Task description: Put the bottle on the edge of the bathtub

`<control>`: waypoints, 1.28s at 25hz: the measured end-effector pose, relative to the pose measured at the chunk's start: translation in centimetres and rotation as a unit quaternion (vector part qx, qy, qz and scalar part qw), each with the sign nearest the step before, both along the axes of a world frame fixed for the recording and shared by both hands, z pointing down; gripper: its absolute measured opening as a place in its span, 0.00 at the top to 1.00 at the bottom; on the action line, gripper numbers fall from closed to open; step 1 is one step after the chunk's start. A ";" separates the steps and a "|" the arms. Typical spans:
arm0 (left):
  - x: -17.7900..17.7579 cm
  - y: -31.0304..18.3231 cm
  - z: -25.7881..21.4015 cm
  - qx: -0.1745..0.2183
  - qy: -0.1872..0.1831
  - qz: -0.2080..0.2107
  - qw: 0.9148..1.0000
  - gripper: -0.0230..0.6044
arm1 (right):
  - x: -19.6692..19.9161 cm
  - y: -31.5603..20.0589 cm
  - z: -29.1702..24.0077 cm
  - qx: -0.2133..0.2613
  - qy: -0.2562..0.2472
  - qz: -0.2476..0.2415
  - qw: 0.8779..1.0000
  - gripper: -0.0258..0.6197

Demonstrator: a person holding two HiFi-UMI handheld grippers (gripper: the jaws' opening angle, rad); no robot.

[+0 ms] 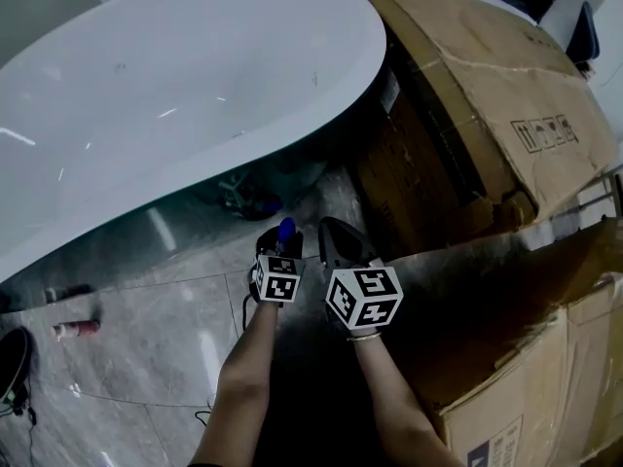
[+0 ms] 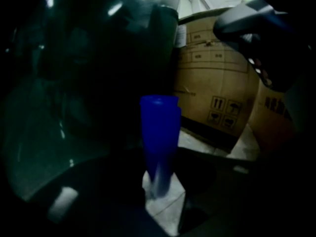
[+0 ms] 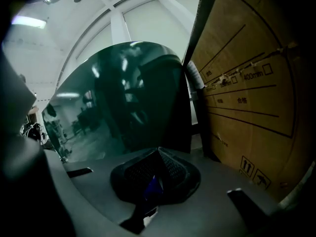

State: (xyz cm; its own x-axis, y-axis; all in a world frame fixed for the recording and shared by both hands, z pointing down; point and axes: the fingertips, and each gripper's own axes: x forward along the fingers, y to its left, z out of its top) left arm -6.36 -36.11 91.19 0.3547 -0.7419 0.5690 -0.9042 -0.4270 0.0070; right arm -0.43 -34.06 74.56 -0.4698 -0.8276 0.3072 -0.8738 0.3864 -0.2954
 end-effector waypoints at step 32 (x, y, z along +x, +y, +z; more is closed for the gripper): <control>-0.8 -0.2 0.7 -0.020 0.025 -0.018 0.999 0.62 | -0.6 0.8 1.6 -0.007 0.055 -0.019 0.998 0.96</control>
State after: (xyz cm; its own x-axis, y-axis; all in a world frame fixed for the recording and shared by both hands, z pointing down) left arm -7.19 -36.34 91.87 0.3562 -0.7319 0.5809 -0.9175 -0.3918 0.0689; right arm -1.05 -33.30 76.17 -0.4629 -0.8053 0.3705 -0.8863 0.4153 -0.2049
